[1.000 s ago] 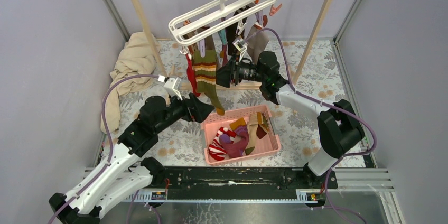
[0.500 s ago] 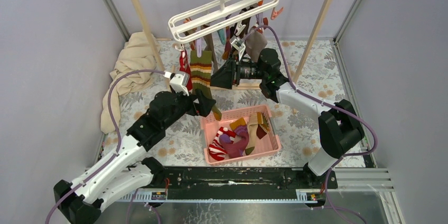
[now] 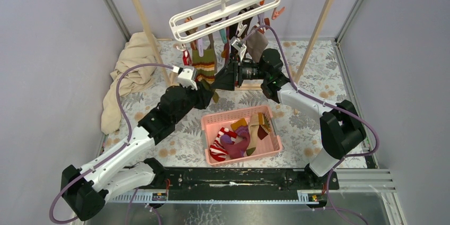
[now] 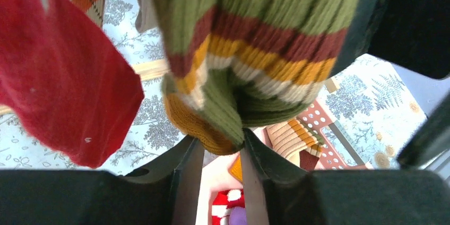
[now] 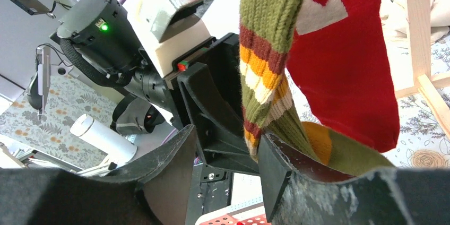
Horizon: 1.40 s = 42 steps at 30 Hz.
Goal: Remove the socks clipped to the hanger
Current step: Remove the sock from the hanger.
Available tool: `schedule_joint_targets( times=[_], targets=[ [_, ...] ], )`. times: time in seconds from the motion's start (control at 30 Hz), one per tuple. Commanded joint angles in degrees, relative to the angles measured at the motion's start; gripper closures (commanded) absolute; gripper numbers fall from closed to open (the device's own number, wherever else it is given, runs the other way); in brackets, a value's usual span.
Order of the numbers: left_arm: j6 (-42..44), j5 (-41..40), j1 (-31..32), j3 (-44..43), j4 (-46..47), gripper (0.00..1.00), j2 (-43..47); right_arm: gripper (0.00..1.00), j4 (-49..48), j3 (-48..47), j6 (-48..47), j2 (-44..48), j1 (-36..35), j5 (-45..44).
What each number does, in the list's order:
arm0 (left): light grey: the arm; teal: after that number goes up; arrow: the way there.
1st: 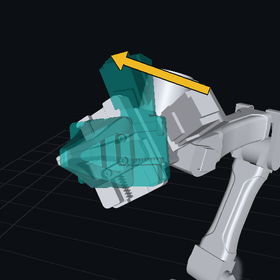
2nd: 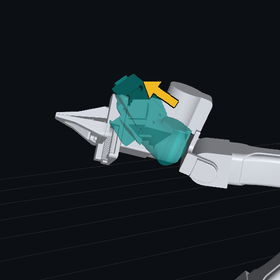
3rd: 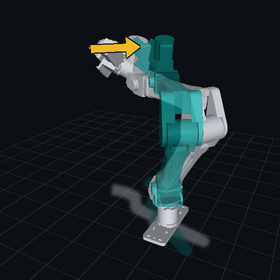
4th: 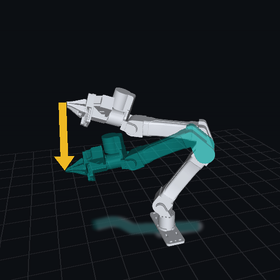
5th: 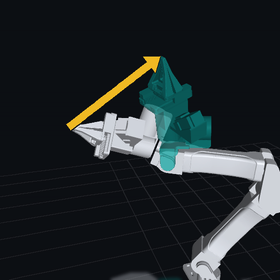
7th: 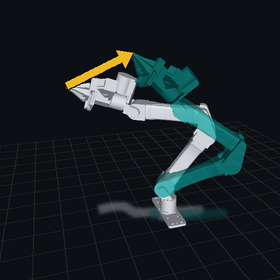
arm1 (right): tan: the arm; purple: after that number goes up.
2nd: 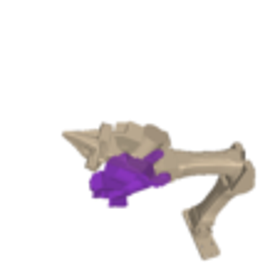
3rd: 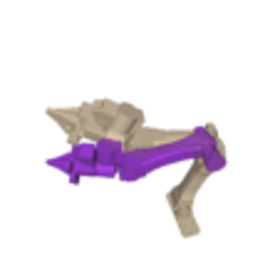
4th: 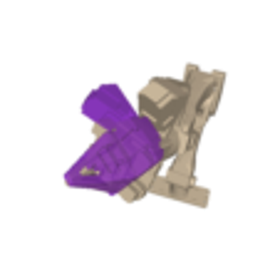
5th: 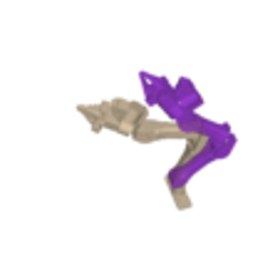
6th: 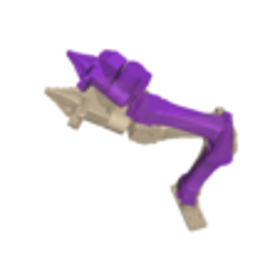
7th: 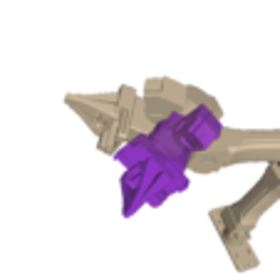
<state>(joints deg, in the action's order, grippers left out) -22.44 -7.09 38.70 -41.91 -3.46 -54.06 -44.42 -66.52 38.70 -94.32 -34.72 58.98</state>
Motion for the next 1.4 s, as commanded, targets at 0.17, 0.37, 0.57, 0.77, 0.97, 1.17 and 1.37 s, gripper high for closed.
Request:
schedule_joint_targets(
  times=[0.17,0.37,0.57,0.77,0.97,1.17,1.37],
  targets=[
    [0.63,-3.0,1.46,-5.33,-0.68,0.9,1.8,0.48,-3.01,-1.24,0.17,2.15,-0.22,0.54],
    [-0.25,-1.76,1.59,-6.16,-3.48,1.0,4.23,0.48,2.3,-0.09,-3.11,4.17,-0.26,-2.24],
    [-1.97,-0.66,1.86,-8.21,-8.9,1.0,5.84,0.41,17.37,-0.88,-12.33,8.41,-0.23,-9.17],
    [-3.09,0.35,1.99,-8.71,-12.39,1.0,8.14,0.35,27.67,-2.42,-16.92,14.0,-0.24,-16.02],
    [-4.28,0.61,1.93,-9.51,-15.86,1.0,9.27,0.31,22.84,-7.63,-11.53,15.0,-0.21,-16.15],
    [-5.12,1.04,1.93,-11.7,-19.53,1.0,10.48,0.3,6.03,-12.6,0.98,9.67,-0.19,-14.24],
    [-4.99,0.48,1.94,-12.63,-21.52,1.0,12.03,0.29,5.87,-16.7,2.67,4.91,-0.31,-16.94]
  ],
)
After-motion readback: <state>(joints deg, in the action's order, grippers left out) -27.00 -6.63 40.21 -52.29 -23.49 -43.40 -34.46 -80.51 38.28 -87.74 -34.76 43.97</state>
